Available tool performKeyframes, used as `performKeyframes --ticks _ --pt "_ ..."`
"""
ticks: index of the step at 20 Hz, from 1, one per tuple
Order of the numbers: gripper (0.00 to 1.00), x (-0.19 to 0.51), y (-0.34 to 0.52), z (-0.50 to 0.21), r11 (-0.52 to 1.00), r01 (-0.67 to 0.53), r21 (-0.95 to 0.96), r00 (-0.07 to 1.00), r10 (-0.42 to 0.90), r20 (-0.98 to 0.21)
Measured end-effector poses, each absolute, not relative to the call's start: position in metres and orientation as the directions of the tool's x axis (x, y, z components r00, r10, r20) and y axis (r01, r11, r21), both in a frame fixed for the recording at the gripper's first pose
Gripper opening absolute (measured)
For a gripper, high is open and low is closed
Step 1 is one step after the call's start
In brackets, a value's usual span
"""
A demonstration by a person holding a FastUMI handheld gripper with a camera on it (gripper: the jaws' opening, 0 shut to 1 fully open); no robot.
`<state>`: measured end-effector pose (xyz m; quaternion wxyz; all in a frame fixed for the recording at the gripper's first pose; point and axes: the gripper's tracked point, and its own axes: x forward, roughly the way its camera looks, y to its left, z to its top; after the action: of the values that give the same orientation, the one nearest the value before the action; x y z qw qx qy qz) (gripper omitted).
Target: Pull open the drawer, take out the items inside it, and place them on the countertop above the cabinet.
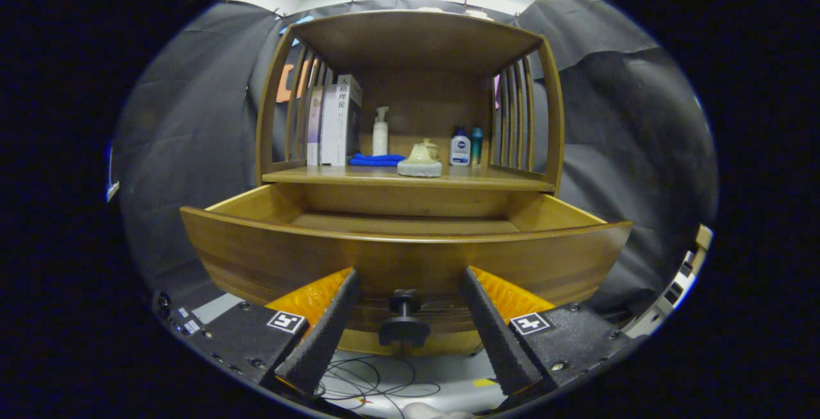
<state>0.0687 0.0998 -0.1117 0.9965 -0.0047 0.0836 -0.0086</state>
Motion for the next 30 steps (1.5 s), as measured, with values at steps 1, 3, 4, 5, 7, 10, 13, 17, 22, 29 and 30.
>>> performKeyframes --ticks 1,3,4,5,7,10,13,17,22,29,30 --pt "1.00 0.068 0.099 -0.110 1.000 0.017 -0.012 0.987 -0.019 -0.161" --pt "1.00 0.070 0.101 -0.109 1.000 0.020 -0.012 0.987 -0.022 -0.161" --pt "1.00 0.071 0.101 -0.108 1.000 0.023 -0.019 0.987 -0.025 -0.157" --pt "1.00 0.074 0.102 -0.107 1.000 0.025 -0.020 0.987 -0.027 -0.156" --pt "1.00 0.081 0.104 -0.106 1.000 0.025 -0.016 0.987 -0.027 -0.156" --pt "1.00 0.103 0.103 -0.097 0.999 0.023 -0.023 0.990 -0.026 -0.137" --pt "1.00 0.120 0.103 -0.094 0.999 0.029 -0.031 0.990 -0.033 -0.137" --pt "1.00 0.135 0.106 -0.093 0.999 0.028 -0.032 0.991 -0.032 -0.130" --pt "1.00 0.169 0.105 -0.089 0.999 0.027 -0.041 0.991 -0.032 -0.128" --pt "0.99 0.210 0.105 -0.090 0.997 0.028 -0.066 0.993 -0.035 -0.112" --pt "0.99 0.216 0.105 -0.090 0.998 0.027 -0.064 0.993 -0.035 -0.115"
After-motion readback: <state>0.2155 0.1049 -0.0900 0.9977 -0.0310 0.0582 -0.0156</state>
